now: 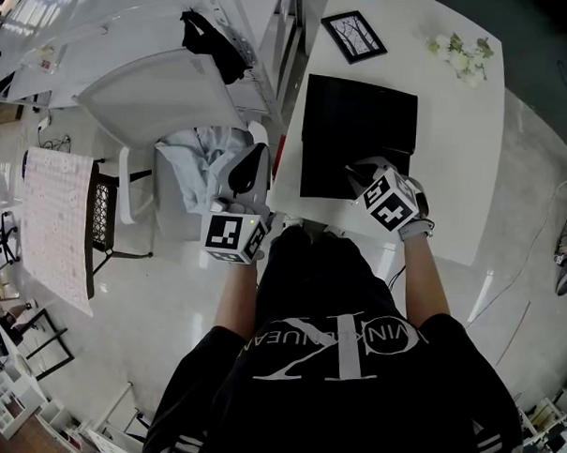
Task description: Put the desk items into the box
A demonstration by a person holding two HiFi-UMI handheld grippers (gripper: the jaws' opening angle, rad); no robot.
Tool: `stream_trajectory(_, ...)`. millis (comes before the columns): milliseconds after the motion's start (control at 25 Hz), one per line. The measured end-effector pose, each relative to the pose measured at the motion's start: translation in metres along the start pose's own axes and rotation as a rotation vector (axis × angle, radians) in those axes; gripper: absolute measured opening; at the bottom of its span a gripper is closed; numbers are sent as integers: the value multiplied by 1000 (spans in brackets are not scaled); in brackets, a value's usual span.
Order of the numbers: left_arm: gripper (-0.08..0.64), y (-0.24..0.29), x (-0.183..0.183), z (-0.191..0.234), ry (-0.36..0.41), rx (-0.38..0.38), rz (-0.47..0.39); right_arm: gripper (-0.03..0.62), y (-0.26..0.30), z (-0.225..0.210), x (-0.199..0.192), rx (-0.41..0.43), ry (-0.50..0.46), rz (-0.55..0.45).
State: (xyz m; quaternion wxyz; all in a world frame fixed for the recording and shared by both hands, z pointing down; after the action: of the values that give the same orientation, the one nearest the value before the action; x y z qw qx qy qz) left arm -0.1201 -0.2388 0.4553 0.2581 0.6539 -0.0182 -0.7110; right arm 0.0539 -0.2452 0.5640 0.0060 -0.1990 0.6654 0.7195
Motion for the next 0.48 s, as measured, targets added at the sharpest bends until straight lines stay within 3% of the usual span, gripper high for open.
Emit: stream_trajectory(480,-5,8,4,-5,8,-32,1,52,-10,-2,2,10,54,-49)
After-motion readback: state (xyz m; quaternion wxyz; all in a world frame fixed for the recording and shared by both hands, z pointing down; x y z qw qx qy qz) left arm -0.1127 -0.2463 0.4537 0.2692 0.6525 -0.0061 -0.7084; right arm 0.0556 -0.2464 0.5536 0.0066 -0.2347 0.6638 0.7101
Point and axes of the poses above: the fingertips, and each gripper's own axes: y forward along the fingers, z to its left, x out of its top, the point moved 2 cm from there along -y, backward along the fingers, and after that the axes turned 13 degrees about z, right-handed, at the moved point
